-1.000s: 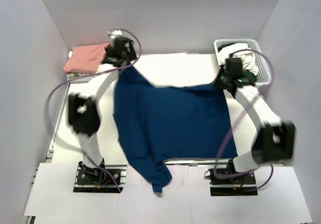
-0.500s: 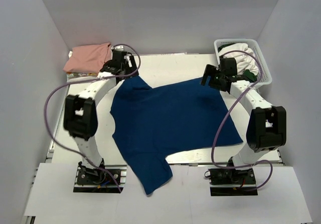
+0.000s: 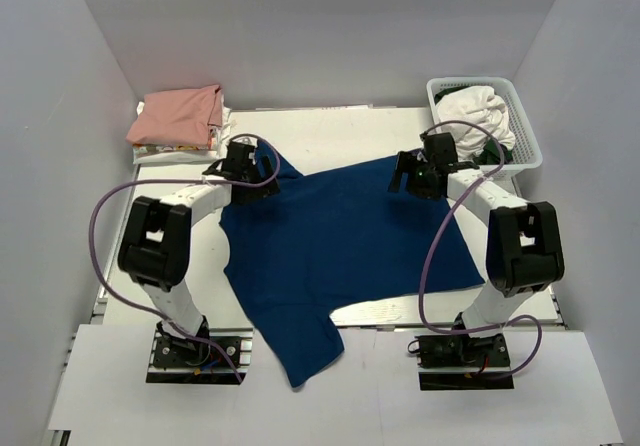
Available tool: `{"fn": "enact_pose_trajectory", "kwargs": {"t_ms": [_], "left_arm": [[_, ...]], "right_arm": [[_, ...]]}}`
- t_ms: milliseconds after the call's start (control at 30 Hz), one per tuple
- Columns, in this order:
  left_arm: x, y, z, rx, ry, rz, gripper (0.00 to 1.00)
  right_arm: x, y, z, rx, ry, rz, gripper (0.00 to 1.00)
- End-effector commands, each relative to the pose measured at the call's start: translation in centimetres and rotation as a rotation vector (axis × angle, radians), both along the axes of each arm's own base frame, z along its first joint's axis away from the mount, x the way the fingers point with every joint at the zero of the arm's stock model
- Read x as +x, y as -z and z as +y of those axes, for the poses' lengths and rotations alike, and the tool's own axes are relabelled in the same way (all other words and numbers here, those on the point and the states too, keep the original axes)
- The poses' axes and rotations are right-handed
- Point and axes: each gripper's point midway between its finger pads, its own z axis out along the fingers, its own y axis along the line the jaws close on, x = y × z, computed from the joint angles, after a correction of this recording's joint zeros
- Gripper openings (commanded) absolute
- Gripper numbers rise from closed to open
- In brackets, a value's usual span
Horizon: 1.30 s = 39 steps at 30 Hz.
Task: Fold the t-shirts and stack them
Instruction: Flatten out the tshirt
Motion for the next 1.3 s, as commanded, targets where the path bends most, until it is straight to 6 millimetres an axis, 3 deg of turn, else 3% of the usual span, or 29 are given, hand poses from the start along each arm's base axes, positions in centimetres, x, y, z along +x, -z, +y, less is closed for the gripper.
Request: {"fn": "enact_pose_trajectory", "kwargs": {"t_ms": [0,167,300,367,400,433,467,500,533,567,600,633,667,700,733,833,867,900,933,967,1000,1033,1067,1100,1133,1167,1200,1233,1267], "left_arm": [[2.2,-0.2,0.4,0.028,-0.047,-0.01,1.0],[5.2,1.6,1.6,0.044,-0.083,-0.006,1.0],[6.6,5.3,1.4,0.04,-0.052,0.107,1.0],[8.8,5.3,1.4,0.038,-0.045,0.094,1.0],[8.4,7.8,1.7,0.064,-0.051,0.163,1.0],[9.1,8.1,2.2,0.072,-0.054,0.173,1.0],[11.8,6.7,2.7,0.071,-0.078,0.126,1.0],[12.6,6.8,2.7,0.079,-0.068,0.123,1.0],[12.8,9.1,3.2,0.085,-0.062,0.167,1.0],[15.5,7.4,3.2,0.056,-0.065,0.108,1.0],[16.5,7.6,2.9,0.053,-0.049,0.099,1.0],[19.1,5.2,3.1,0.042,-0.061,0.038,1.0],[19.5,7.6,3.0,0.047,-0.043,0.069,1.0],[20.4,7.5,3.2,0.046,-0.027,0.057,1.0],[21.9,5.6,3.1,0.046,-0.018,0.001,1.0],[22.7,2.8,2.2,0.015,0.036,-0.077,1.0],[22.6,1.5,2.0,0.011,0.049,-0.101,1.0],[22.4,0.1,2.1,0.009,0.048,-0.119,1.0],[21.8,-3.1,2.3,0.013,0.041,-0.156,1.0],[21.3,-4.7,2.6,0.026,0.041,-0.169,1.0],[20.5,-6.3,2.3,0.03,0.044,-0.178,1.0],[18.8,-9.9,2.5,0.027,0.043,-0.21,1.0],[17.5,-11.6,2.1,0.036,0.045,-0.226,1.0],[14.6,-9.8,1.9,0.044,0.048,-0.159,1.0],[12.7,-10.8,1.5,0.009,0.067,-0.161,1.0],[10.5,-16.8,1.5,-0.038,0.068,-0.29,1.0],[6.8,-13.1,1.4,-0.082,0.023,-0.19,1.0],[4.4,-13.6,0.8,-0.138,0.043,-0.197,1.0],[2.4,-13.9,0.4,-0.182,0.056,-0.209,1.0]], "right_arm": [[0.1,1.2,-0.6,-0.036,0.025,0.015,0.9],[0.4,4.3,-1.9,-0.13,0.05,0.107,0.9],[0.9,6.9,-1.8,-0.152,0.045,0.17,0.9],[2.1,7.6,-1.7,-0.171,0.05,0.19,0.9],[3.0,7.2,-1.5,-0.174,0.046,0.176,0.9],[3.5,7.2,-1.2,-0.175,0.043,0.169,0.9],[4.2,7.8,-1.4,-0.182,0.044,0.181,0.9],[4.9,7.2,-1.0,-0.179,0.043,0.174,0.9],[5.1,7.7,-1.0,-0.183,0.041,0.184,0.9],[6.5,6.9,-0.6,-0.173,0.045,0.154,0.9],[6.9,6.8,-0.5,-0.176,0.042,0.143,0.9],[7.3,6.9,-0.5,-0.18,0.039,0.137,0.9],[8.8,5.9,-0.5,-0.189,0.054,0.1,0.9],[9.1,6.1,-0.7,-0.203,0.061,0.105,0.9],[9.0,6.0,-0.9,-0.222,0.055,0.122,0.9],[11.0,2.7,-0.2,-0.24,0.023,0.05,0.9],[11.4,1.9,-0.2,-0.252,0.031,0.022,0.9],[11.7,-0.4,-0.1,-0.247,0.033,-0.03,0.9],[11.8,-1.3,0.4,-0.25,0.028,-0.047,0.9],[11.7,-3.0,0.4,-0.251,0.026,-0.077,0.9],[11.3,-3.3,0.4,-0.258,0.026,-0.079,0.9],[11.0,-6.4,0.7,-0.241,0.025,-0.14,0.9],[10.5,-7.2,1.3,-0.234,0.01,-0.159,0.9],[8.6,-6.7,1.3,-0.232,-0.001,-0.142,0.9],[8.3,-9.0,1.6,-0.202,0.005,-0.207,0.9],[6.8,-7.7,1.7,-0.181,0.027,-0.169,0.9],[6.2,-8.0,1.9,-0.157,0.039,-0.182,0.9],[4.3,-9.1,1.6,-0.118,0.065,-0.201,0.9],[3.3,-7.5,1.4,-0.096,0.092,-0.187,0.9]]}}
